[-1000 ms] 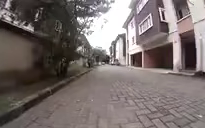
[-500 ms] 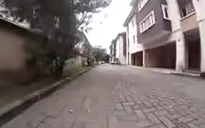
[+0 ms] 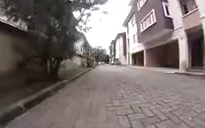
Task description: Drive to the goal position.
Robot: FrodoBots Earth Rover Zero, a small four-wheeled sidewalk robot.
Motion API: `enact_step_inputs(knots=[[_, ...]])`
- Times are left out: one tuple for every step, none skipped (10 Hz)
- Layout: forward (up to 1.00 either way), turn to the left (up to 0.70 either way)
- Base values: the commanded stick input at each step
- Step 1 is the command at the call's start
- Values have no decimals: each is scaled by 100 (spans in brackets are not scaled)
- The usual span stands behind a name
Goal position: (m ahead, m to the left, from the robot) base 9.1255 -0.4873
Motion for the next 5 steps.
enact_step_inputs(knots=[[70, 0], [70, 0], [70, 0], [70, 0], [70, 0]])
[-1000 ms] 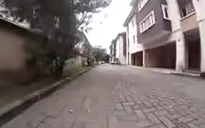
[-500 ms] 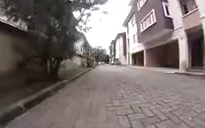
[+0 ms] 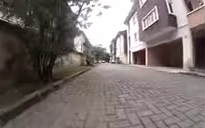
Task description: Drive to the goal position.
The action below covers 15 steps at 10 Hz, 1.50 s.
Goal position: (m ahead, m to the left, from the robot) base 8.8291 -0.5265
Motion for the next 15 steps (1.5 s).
enact_step_inputs(knots=[[70, 0], [70, 0], [70, 0], [70, 0], [70, 0], [70, 0], [70, 0], [70, 0], [70, 0], [70, 0], [70, 0], [70, 0], [70, 0], [70, 0], [70, 0]])
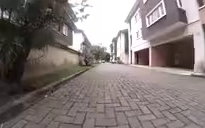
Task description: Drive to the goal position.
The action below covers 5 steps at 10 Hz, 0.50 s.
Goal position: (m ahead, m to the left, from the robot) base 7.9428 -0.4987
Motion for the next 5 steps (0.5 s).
enact_step_inputs(knots=[[70, 0], [70, 0], [70, 0], [70, 0], [70, 0]])
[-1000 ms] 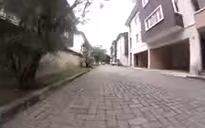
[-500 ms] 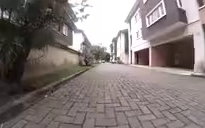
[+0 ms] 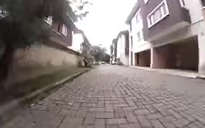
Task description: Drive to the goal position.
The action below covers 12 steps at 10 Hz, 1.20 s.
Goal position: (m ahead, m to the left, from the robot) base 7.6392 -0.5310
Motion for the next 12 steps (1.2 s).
enact_step_inputs(knots=[[70, 0], [70, 0], [70, 0], [70, 0], [70, 0], [70, 0], [70, 0], [70, 0], [70, 0], [70, 0], [70, 0], [70, 0]])
